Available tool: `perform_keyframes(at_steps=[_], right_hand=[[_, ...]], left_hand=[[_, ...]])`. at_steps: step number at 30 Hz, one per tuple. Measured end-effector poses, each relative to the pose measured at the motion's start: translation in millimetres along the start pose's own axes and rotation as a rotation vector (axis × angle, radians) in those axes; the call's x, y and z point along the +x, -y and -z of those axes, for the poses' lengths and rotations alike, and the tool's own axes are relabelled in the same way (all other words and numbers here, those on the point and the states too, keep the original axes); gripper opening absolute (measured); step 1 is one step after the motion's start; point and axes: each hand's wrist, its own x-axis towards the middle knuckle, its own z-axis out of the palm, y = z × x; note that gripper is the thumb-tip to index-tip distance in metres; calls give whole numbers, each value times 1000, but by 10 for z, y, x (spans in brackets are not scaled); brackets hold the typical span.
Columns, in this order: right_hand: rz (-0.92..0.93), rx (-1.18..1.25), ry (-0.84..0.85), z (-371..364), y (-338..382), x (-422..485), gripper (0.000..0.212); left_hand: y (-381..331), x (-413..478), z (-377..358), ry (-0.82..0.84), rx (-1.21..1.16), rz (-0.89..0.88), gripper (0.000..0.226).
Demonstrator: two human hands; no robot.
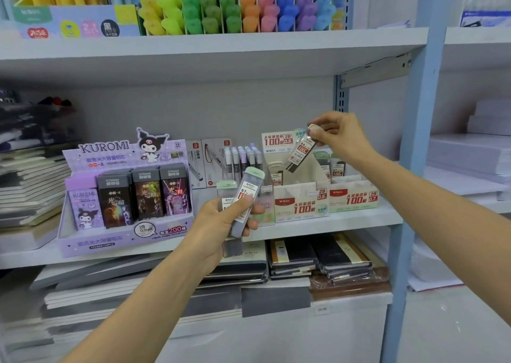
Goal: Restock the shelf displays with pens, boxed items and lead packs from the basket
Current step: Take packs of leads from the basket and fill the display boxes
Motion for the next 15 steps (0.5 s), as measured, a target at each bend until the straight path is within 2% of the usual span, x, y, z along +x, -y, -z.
perform_keyframes(at_steps=[6,15], right_hand=[[22,-104,88,-266,-89,23,18],[46,-212,108,-272,-99,46,21]], left_hand=[[38,21,5,10,-16,10,24],[52,23,12,28,-17,18,24]])
